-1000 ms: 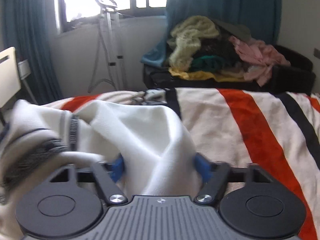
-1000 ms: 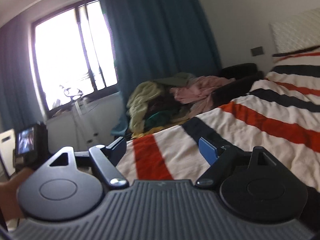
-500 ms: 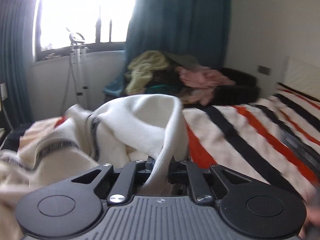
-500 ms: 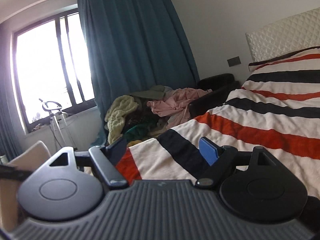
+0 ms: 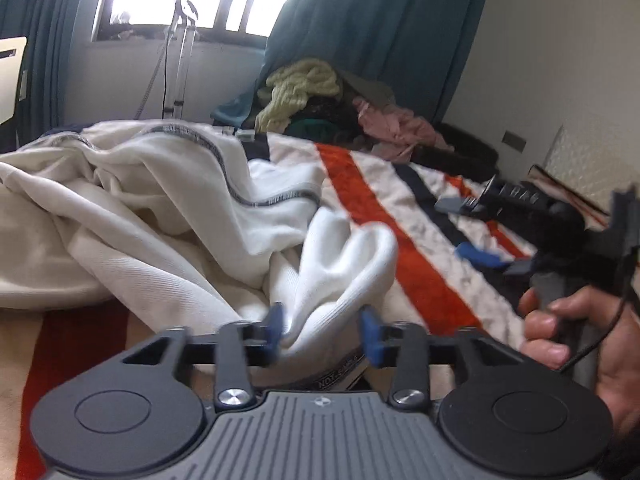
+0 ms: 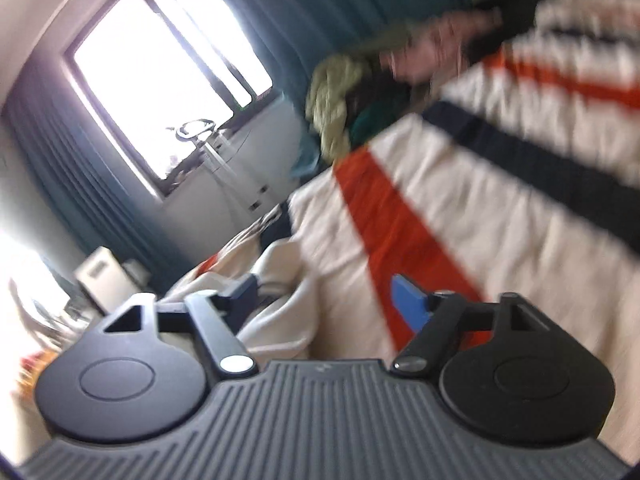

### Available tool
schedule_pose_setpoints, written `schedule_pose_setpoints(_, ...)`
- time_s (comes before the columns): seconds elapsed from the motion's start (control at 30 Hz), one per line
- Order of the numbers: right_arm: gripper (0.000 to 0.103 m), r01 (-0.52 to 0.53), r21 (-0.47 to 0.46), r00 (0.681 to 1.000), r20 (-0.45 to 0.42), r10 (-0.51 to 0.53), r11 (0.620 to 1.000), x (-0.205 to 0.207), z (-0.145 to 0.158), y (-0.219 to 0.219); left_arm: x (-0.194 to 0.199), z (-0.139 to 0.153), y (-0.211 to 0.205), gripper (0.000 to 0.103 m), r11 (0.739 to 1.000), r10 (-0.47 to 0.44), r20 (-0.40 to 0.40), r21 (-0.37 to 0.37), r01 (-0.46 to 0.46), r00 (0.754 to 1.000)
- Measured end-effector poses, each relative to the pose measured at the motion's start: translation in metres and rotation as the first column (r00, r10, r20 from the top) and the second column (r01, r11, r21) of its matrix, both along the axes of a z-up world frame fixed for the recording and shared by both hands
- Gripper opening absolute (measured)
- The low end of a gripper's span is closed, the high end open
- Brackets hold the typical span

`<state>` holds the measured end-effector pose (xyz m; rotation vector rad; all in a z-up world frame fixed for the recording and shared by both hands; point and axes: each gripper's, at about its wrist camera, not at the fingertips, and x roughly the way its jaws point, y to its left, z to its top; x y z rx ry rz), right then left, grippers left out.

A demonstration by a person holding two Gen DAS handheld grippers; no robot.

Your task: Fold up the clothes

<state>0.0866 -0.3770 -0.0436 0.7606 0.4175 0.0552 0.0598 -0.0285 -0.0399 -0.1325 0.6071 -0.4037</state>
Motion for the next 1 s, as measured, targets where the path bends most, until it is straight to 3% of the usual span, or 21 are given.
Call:
schedule_pose_setpoints(0.07, 0.063, -0.022, 0.063, 1.000, -0.013, 0.023, 0.998, 0.000, -0.006, 0.003, -0.008, 0.007, 0.009, 0.073, 1.000, 0.023, 0.009, -0.014, -0.022, 1.000)
schedule_pose_setpoints(0.13, 0.045, -0.039, 0.090, 0.999, -0.025, 0.041, 0.995, 0.001, -0.012, 0.007, -0.018, 0.013, 0.018, 0.074, 0.998, 0.056, -0.002, -0.024, -0.056, 0.998)
schedule_pose_setpoints(0.2, 0.044, -0.053, 0.096, 0.997, -0.045, 0.058, 0.994, 0.004, -0.017, 0.010, -0.022, 0.016, 0.025, 0.083, 0.995, 0.102, -0.011, -0.017, -0.102, 0.995)
schedule_pose_setpoints(0.33, 0.044, -0.104, 0.046, 0.991, -0.082, 0.107, 0.994, 0.032, -0.017, 0.018, -0.018, 0.017, 0.038, 0.085, 0.986, 0.167, 0.002, 0.027, -0.167, 0.986)
schedule_pose_setpoints(0.5, 0.049, -0.178, -0.029, 0.978, -0.119, 0.173, 0.984, 0.091, -0.011, 0.038, -0.003, 0.019, 0.045, 0.094, 0.984, 0.169, 0.061, 0.043, -0.171, 0.984)
schedule_pose_setpoints(0.6, 0.072, -0.223, -0.065, 0.967, -0.145, 0.212, 0.973, 0.133, -0.009, 0.055, 0.005, 0.016, 0.045, 0.099, 0.987, 0.146, 0.123, 0.041, -0.152, 0.982)
schedule_pose_setpoints(0.77, 0.070, -0.281, -0.123, 0.942, -0.225, 0.249, 0.952, 0.199, -0.012, 0.084, 0.024, 0.005, 0.054, 0.099, 0.985, 0.166, 0.122, 0.020, -0.170, 0.979)
schedule_pose_setpoints(0.87, 0.050, -0.340, -0.233, 0.924, -0.262, 0.278, 0.911, 0.228, -0.002, 0.111, 0.036, -0.002, 0.063, 0.099, 0.982, 0.189, 0.104, -0.005, -0.190, 0.976)
schedule_pose_setpoints(0.9, 0.021, -0.360, -0.320, 0.923, -0.259, 0.285, 0.877, 0.236, 0.008, 0.125, 0.040, -0.004, 0.065, 0.099, 0.980, 0.197, 0.098, -0.013, -0.197, 0.976)
schedule_pose_setpoints(0.93, 0.012, -0.364, -0.385, 0.926, -0.249, 0.285, 0.848, 0.242, 0.018, 0.136, 0.044, -0.007, 0.068, 0.099, 0.979, 0.204, 0.092, -0.021, -0.203, 0.975)
schedule_pose_setpoints(1.0, 0.010, -0.340, -0.500, 0.940, -0.203, 0.273, 0.797, 0.253, 0.042, 0.157, 0.050, -0.011, 0.074, 0.099, 0.974, 0.225, 0.081, -0.036, -0.222, 0.971)
